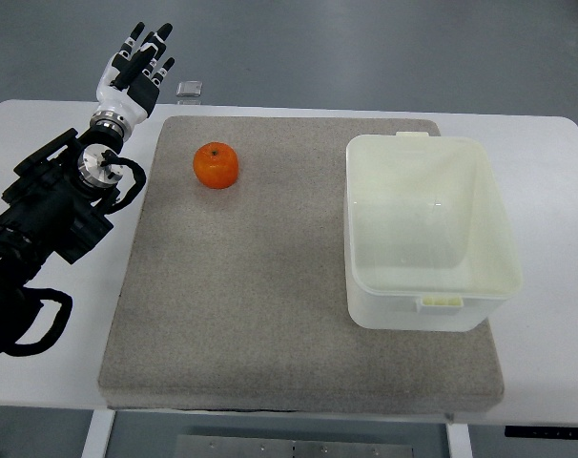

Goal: Put orange in box with left hand

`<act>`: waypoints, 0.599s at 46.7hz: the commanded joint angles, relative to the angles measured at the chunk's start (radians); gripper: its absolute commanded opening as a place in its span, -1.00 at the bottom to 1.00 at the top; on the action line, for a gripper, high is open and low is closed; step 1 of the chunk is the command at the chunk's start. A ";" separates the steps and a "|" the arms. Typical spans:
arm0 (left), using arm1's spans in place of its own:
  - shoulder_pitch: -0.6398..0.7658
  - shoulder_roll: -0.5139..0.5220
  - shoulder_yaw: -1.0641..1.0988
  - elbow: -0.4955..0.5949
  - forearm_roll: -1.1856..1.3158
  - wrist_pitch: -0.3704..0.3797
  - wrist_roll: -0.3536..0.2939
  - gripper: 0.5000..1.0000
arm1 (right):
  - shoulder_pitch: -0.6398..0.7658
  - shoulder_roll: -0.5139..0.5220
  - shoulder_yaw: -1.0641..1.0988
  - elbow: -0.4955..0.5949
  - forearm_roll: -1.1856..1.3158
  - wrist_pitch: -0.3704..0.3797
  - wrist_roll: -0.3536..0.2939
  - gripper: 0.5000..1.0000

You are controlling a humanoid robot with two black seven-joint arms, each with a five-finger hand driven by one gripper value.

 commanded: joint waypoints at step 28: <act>-0.002 0.005 0.005 0.000 0.001 -0.004 -0.018 0.99 | 0.000 0.000 -0.001 0.000 0.000 0.000 0.000 0.70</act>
